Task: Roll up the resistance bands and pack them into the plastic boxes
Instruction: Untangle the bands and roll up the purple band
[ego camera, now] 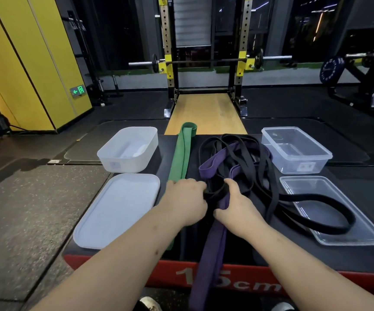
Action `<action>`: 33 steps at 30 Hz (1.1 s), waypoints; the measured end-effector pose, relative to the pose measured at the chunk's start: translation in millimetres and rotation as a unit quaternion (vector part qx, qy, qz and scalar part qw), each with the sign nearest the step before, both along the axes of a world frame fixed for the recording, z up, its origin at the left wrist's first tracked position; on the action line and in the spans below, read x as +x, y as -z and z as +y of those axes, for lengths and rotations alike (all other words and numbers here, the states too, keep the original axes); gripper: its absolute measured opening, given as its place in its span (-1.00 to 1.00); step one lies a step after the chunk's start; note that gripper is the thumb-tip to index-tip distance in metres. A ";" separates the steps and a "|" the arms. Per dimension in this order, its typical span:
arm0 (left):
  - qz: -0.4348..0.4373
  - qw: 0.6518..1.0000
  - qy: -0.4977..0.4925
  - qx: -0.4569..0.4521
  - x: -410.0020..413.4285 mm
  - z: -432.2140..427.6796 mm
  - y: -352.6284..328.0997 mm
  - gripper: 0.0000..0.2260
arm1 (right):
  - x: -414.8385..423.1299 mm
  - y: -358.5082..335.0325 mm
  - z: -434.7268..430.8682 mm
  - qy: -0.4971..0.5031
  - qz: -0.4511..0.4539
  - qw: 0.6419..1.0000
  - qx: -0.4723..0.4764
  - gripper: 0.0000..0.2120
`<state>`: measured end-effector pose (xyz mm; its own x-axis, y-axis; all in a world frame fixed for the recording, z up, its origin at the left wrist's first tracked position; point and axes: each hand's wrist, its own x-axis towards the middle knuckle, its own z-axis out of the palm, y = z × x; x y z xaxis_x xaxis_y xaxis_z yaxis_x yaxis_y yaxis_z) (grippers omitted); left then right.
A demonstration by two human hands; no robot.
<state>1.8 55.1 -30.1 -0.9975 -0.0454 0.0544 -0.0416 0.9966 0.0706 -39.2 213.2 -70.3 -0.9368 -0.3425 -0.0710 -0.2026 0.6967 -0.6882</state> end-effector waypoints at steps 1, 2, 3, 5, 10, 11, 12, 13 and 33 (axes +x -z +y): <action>-0.019 1.000 0.009 -0.002 -5.0 6.1 0.5 -0.75 | -0.7 -2.8 2.4 0.000 0.006 1.000 -0.021 -0.11; -0.032 0.999 0.018 0.002 -9.8 11.0 2.6 -0.75 | -0.8 -5.9 6.2 -0.004 0.011 0.999 -0.032 -0.10; -0.038 0.999 0.023 0.005 -14.5 14.4 6.0 -0.73 | -0.7 -9.5 10.8 -0.012 0.015 0.999 -0.033 -0.10; -0.034 0.999 0.019 0.006 -22.4 16.6 11.7 -0.68 | -0.6 -17.6 22.9 -0.015 0.026 0.999 -0.014 -0.12; -0.015 0.998 0.016 0.052 -24.9 11.1 11.5 -0.78 | -16.0 -31.0 68.4 0.066 0.114 0.988 0.080 -0.25; -0.011 0.995 0.009 0.100 -23.3 9.4 11.3 -0.80 | -20.1 -30.9 75.7 0.079 0.117 0.982 0.121 -0.27; -0.009 0.986 -0.006 0.166 -21.4 7.6 10.5 -0.80 | -23.8 -28.9 80.9 0.084 0.118 0.975 0.170 -0.30; -0.006 0.972 -0.020 0.234 -19.9 5.6 10.0 -0.80 | -25.6 -25.7 82.9 0.077 0.111 0.966 0.219 -0.31; -0.036 0.655 -0.094 0.749 19.8 19.6 12.6 -0.81 | -53.9 -28.9 -15.7 0.102 -0.308 0.859 -0.395 -0.77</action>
